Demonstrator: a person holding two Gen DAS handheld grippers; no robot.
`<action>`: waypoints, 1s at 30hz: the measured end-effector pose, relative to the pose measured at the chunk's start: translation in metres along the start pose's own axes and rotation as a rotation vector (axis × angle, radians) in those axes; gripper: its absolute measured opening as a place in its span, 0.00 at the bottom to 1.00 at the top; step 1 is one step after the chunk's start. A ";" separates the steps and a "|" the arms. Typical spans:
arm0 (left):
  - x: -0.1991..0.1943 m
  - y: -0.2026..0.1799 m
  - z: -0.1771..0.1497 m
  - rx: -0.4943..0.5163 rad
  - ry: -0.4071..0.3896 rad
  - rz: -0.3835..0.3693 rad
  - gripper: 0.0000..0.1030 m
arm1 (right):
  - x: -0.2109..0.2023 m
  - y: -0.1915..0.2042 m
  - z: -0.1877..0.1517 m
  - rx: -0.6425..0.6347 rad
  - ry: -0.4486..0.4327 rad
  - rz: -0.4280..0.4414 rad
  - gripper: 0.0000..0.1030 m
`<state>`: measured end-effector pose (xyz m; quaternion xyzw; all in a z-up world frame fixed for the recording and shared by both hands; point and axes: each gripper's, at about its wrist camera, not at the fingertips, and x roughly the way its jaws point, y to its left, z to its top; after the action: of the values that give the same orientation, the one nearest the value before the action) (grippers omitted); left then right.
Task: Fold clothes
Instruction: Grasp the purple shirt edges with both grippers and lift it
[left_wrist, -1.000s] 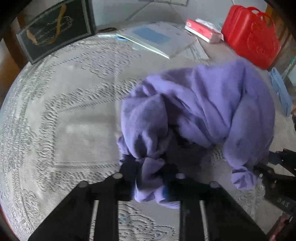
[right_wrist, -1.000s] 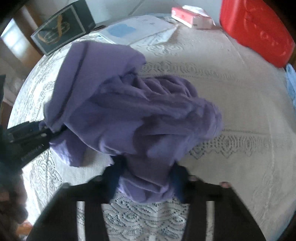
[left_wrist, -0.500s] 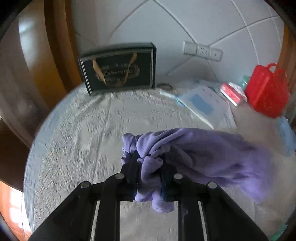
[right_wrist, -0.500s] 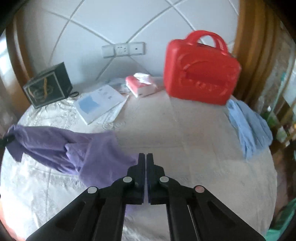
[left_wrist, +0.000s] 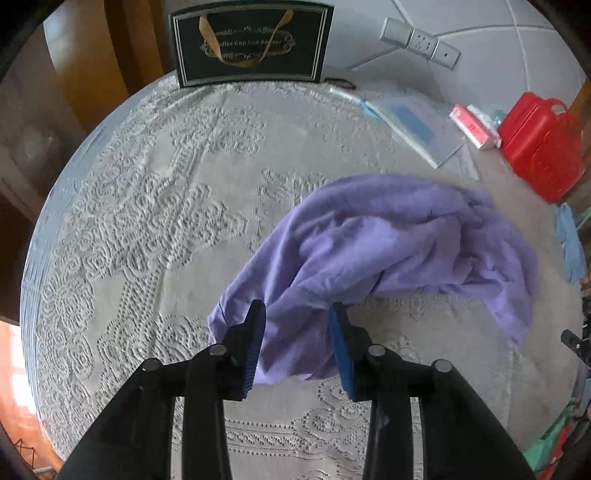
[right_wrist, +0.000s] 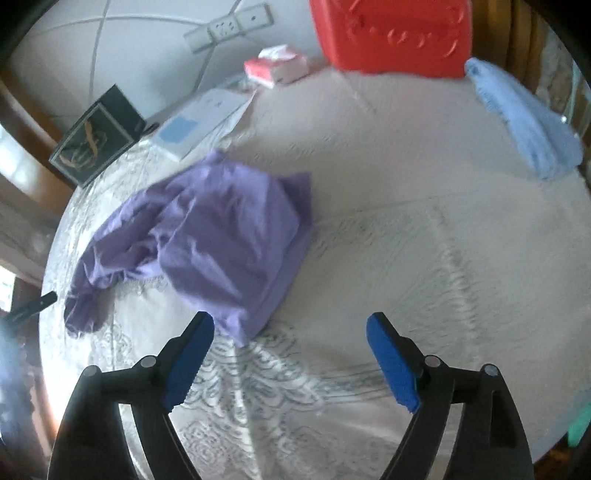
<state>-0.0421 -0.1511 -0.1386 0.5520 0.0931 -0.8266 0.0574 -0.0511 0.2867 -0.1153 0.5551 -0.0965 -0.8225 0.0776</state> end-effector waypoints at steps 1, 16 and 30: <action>0.006 -0.001 0.000 -0.004 0.006 0.001 0.34 | 0.005 0.005 -0.001 -0.010 0.003 0.011 0.83; 0.073 -0.045 -0.022 0.104 0.078 0.058 1.00 | 0.079 0.049 -0.005 -0.106 0.084 -0.040 0.57; 0.041 -0.019 -0.010 0.057 0.014 0.139 0.14 | 0.073 0.058 -0.003 -0.174 0.084 -0.107 0.06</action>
<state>-0.0528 -0.1301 -0.1786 0.5642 0.0317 -0.8191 0.0982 -0.0745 0.2129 -0.1677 0.5845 0.0085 -0.8068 0.0856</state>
